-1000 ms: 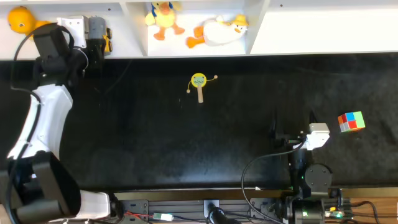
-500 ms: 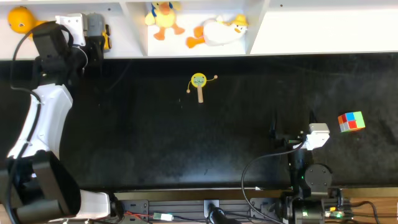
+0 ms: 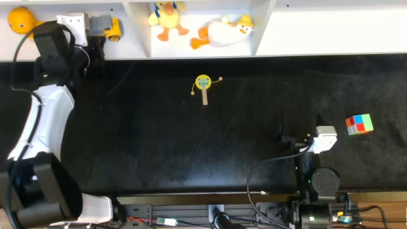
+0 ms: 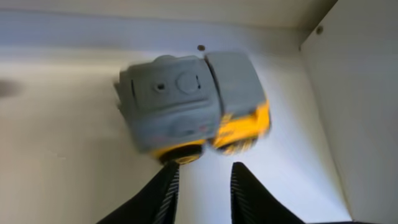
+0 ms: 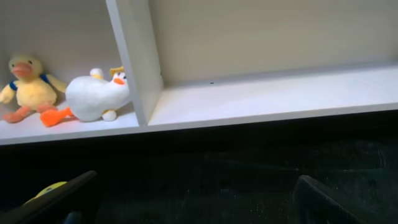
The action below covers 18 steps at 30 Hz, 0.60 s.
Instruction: Store Toys
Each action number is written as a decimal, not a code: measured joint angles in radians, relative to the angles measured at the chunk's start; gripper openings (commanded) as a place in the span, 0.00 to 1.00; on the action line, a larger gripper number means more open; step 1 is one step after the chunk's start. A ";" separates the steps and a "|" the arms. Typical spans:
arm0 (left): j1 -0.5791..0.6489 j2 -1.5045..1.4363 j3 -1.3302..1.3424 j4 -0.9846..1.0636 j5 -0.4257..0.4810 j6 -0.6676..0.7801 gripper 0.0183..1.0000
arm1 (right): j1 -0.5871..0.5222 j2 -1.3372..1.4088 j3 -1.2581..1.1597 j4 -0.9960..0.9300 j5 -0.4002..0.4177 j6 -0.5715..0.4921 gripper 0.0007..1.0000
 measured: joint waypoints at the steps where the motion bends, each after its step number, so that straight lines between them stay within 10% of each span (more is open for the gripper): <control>1: 0.000 0.000 0.002 0.000 0.003 0.000 0.37 | 0.000 0.000 0.000 0.000 0.000 0.000 1.00; 10: 0.000 0.000 0.004 -0.029 0.011 -0.003 0.48 | 0.000 0.000 0.000 0.000 0.000 0.000 1.00; 18: 0.000 0.000 0.004 -0.099 0.007 -0.002 0.81 | 0.000 0.000 0.000 0.000 0.000 0.000 1.00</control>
